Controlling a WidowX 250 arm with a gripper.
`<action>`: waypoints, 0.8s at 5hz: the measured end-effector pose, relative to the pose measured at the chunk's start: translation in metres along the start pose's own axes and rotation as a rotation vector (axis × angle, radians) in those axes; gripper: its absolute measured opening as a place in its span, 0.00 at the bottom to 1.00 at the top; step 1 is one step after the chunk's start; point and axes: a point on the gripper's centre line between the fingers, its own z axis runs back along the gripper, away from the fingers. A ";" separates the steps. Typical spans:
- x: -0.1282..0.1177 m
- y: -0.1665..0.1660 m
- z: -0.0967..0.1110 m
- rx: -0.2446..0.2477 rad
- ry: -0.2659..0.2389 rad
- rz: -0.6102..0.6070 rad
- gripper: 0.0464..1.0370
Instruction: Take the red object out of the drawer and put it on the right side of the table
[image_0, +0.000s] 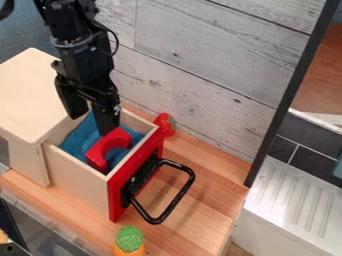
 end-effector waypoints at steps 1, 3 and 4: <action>-0.002 0.000 -0.005 -0.006 0.018 0.010 0.96; 0.001 -0.008 -0.025 0.015 0.070 -0.028 0.96; 0.003 -0.010 -0.032 0.033 0.083 -0.046 0.96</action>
